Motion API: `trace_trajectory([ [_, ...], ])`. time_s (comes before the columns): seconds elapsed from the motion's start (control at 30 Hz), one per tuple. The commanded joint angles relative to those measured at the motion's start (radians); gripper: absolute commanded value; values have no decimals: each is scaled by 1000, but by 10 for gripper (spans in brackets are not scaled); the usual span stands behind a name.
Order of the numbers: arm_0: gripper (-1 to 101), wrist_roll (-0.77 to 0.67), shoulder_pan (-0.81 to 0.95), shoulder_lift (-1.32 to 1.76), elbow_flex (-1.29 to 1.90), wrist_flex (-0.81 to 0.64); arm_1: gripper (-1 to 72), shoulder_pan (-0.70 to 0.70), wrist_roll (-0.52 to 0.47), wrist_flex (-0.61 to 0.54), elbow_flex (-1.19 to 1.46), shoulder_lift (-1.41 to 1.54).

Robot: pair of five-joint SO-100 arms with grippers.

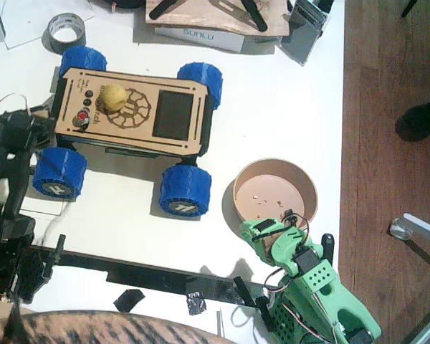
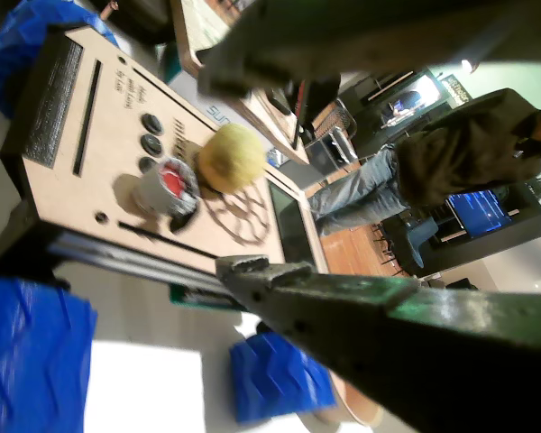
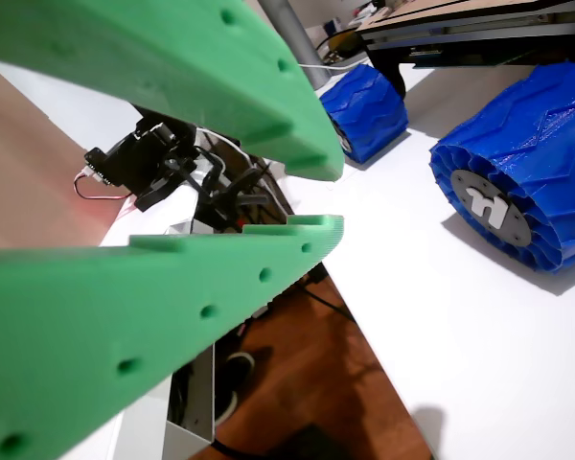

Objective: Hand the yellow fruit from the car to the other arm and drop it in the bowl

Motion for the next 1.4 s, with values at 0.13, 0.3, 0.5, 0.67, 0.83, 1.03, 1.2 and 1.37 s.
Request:
trace_trajectory([
  [0.13,285,6,6,-103,-61,-153,0,12,-5,35,-87,6],
  [0.3,270,6,14,-281,-256,-75,0,14,-5,38,-87,6],
  [0.5,289,8,106,-462,-560,26,1,14,-6,40,-86,6],
  [0.67,333,6,230,-609,-769,80,1,14,-6,40,-84,6],
  [0.83,357,-3,310,-696,-870,92,1,14,-8,40,-84,6],
  [1.03,413,-2,318,-738,-877,75,1,14,-9,41,-84,6],
  [1.2,426,0,318,-790,-879,29,1,11,-9,41,-83,6],
  [1.37,427,3,307,-795,-879,18,1,11,-9,41,-83,6],
])
